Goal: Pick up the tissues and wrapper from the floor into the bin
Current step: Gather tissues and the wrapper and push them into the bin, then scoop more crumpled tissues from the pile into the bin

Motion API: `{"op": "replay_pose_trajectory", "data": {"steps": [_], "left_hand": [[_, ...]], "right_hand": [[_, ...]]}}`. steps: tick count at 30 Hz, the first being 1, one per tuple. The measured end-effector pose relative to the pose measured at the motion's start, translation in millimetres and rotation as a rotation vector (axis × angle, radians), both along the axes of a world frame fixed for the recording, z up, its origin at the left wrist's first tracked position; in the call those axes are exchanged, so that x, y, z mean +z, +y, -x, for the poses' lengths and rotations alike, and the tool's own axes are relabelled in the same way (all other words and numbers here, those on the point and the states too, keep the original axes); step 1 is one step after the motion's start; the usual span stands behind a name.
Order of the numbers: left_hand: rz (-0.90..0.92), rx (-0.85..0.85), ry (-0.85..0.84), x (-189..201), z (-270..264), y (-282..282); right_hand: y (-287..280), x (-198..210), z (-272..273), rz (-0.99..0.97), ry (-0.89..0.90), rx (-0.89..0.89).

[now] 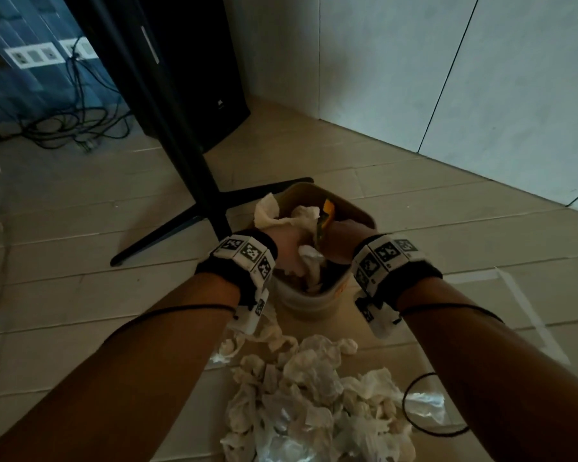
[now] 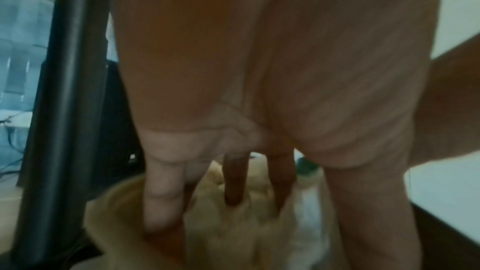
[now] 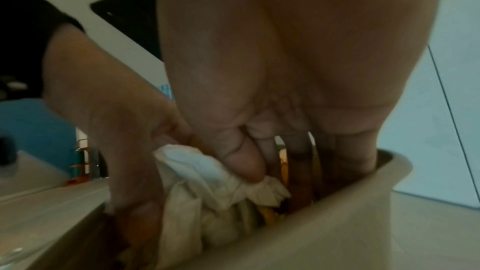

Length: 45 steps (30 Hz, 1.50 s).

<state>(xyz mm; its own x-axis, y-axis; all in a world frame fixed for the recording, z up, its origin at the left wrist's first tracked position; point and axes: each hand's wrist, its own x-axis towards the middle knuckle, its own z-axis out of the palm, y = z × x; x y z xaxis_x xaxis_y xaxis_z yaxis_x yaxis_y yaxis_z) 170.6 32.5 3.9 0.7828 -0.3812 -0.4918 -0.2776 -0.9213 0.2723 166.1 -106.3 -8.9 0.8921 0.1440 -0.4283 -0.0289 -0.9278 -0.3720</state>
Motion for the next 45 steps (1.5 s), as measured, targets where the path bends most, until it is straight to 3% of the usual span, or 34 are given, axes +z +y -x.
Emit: {"op": "replay_pose_trajectory", "data": {"steps": [3,9,13,17,20,23,27,30,34,39,43,45], "left_hand": [[0.109,0.083,0.019,19.9,3.2,11.9],[0.152,0.164,-0.312,44.4,25.5,20.8],[0.509,0.412,-0.541,38.9,46.1,24.7],[0.644,0.84,-0.625,-7.6,71.6,41.8],[0.498,0.987,-0.324,-72.9,78.0,58.7],[0.132,0.83,0.013,-131.4,85.5,61.2],[-0.122,0.518,0.21,-186.9,79.7,60.0],[-0.201,0.438,0.214,-203.7,74.9,61.4],[-0.168,0.373,0.252,-206.2,86.8,54.5],[-0.023,0.448,0.35,-199.5,108.6,55.7],[0.095,0.416,0.39,-160.4,128.1,42.9],[0.075,0.294,0.42,-141.6,143.6,28.4]], "right_hand": [[-8.1,4.9,3.6,0.052,-0.154,-0.008],[-40.5,37.2,34.7,-0.133,-0.319,-0.132],[-74.6,26.8,68.6,-0.376,-0.407,-0.4],[-101.0,-41.1,94.4,-0.327,-0.125,-0.536],[-113.0,-99.3,118.6,-0.252,0.122,-0.567],[-115.3,-145.4,140.3,-0.132,0.285,-0.556],[-108.5,-175.8,164.8,-0.037,0.393,-0.542],[-105.1,-186.4,179.0,-0.03,0.435,-0.558],[-101.9,-191.9,191.8,-0.108,0.519,-0.605],[-99.1,-179.3,204.8,-0.243,0.564,-0.653],[-93.9,-161.0,224.7,-0.325,0.584,-0.711],[-86.7,-151.5,237.7,-0.407,0.615,-0.727]]}}
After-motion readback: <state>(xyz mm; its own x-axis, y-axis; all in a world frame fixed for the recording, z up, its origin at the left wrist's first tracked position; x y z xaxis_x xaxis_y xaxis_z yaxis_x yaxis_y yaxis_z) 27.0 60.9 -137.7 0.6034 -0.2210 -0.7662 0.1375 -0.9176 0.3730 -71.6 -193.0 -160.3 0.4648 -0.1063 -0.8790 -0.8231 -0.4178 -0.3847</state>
